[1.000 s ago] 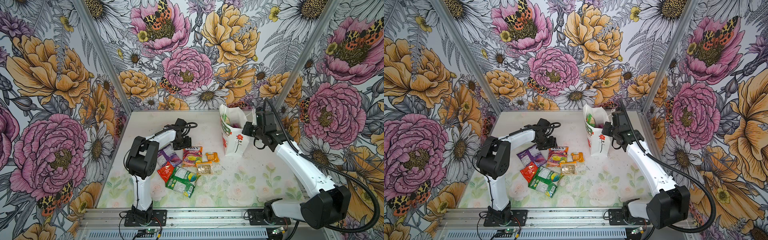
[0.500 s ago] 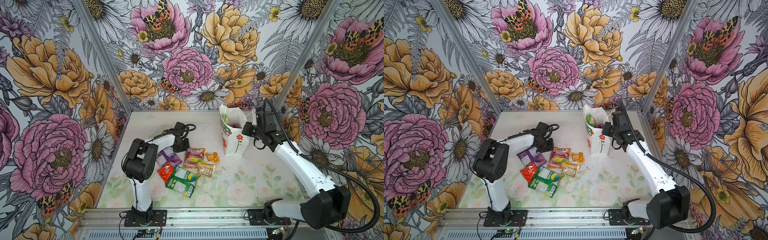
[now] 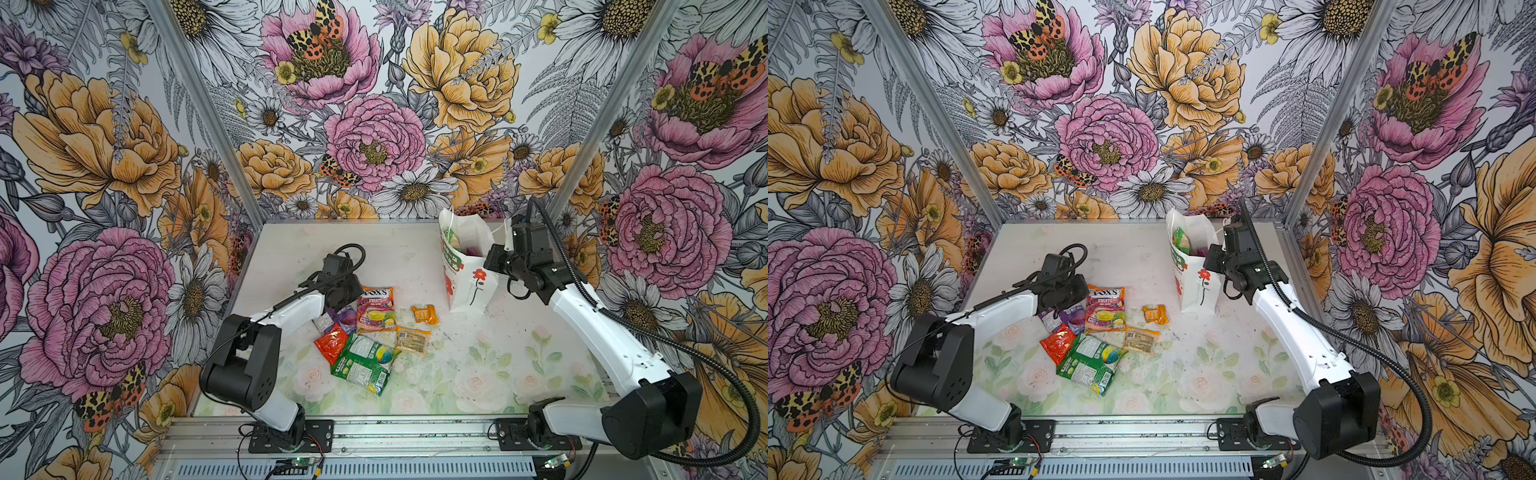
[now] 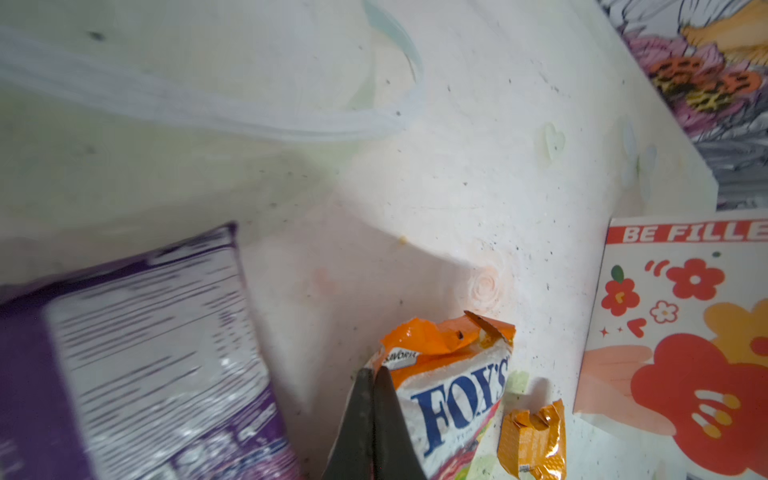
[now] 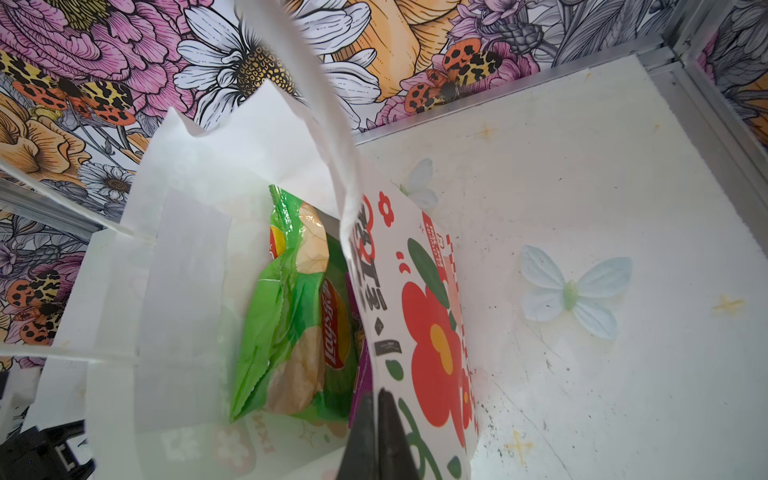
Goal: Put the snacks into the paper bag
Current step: 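Grasp the orange Fox's Fruits candy packet with the left gripper, then lift the Fox's Fruits packet with the left gripper toward the paper bag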
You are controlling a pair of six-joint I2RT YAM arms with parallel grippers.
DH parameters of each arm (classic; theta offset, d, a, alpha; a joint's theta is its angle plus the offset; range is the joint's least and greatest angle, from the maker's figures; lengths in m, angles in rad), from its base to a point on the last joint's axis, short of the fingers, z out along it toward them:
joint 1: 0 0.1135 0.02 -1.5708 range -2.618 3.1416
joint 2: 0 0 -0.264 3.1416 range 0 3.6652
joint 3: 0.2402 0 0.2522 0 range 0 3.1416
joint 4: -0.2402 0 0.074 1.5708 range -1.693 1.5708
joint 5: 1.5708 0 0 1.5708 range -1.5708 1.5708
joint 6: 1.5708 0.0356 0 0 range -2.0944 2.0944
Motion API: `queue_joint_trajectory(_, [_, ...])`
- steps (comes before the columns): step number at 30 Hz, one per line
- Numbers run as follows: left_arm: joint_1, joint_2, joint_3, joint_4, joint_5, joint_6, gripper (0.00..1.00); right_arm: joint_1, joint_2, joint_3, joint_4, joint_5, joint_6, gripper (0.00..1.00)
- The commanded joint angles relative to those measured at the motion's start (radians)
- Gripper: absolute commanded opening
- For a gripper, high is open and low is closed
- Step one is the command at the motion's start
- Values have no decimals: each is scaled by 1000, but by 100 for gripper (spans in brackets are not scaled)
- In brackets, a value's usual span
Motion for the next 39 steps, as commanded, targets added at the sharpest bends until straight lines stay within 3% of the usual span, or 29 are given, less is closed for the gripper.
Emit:
queue_joint_trajectory(1, [8, -139, -111, 114, -151, -174, 0, 6, -4, -18, -28, -1, 11, 0])
queue_joint_trajectory(9, [-91, -522, -363, 2, -345, -346, 0, 9, 6, -18, -19, -3, 13, 0])
queue_joint_trajectory(18, [-126, -724, -459, -53, -290, -350, 0, 19, 23, -8, -7, -18, 20, 0])
queue_joint_trajectory(23, [-143, -726, -374, 19, -293, -286, 0, 23, 18, -9, -8, -15, 21, 0])
queue_joint_trajectory(39, [-320, -473, 47, -1, -425, -103, 0, 62, 17, -3, -8, -24, 16, 0])
